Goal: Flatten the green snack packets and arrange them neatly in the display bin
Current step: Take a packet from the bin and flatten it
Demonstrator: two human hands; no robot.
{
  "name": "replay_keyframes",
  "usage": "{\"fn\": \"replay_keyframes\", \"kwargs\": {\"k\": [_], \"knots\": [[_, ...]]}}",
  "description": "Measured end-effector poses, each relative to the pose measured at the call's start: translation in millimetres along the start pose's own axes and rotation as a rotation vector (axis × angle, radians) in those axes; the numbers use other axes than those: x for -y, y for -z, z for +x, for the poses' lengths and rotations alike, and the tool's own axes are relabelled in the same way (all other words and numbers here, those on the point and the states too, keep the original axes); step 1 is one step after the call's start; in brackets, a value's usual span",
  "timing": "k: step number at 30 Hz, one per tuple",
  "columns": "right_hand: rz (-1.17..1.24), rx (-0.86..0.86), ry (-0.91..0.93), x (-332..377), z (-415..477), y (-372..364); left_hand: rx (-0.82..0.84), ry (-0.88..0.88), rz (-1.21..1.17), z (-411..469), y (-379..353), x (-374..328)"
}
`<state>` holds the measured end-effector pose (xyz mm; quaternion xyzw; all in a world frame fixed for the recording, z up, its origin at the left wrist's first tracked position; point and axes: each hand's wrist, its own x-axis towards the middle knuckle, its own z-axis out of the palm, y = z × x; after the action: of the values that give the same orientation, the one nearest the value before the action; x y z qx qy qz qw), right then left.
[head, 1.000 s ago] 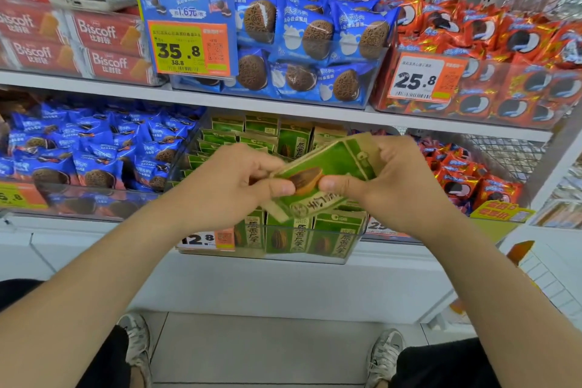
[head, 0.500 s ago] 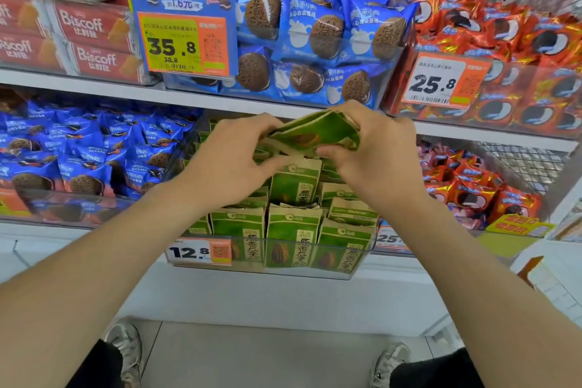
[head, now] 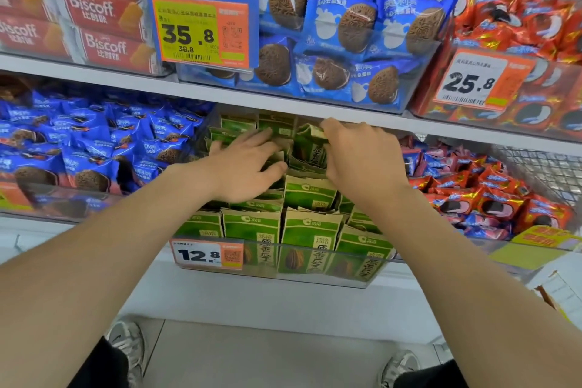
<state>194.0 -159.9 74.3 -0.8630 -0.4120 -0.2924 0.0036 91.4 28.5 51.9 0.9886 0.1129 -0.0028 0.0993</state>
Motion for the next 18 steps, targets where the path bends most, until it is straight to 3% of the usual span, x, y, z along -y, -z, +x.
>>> {"fn": "replay_keyframes", "kwargs": {"k": [6,13,18], "knots": [[0.207,0.247,0.069,0,7,-17,0.097,0.045,-0.009,2,-4,4],[0.065,0.320,-0.008,15,37,-23,0.085,0.053,0.000,3,-10,3],[0.117,0.466,-0.123,19,54,-35,0.092,0.060,0.003,1,-9,1]]}}
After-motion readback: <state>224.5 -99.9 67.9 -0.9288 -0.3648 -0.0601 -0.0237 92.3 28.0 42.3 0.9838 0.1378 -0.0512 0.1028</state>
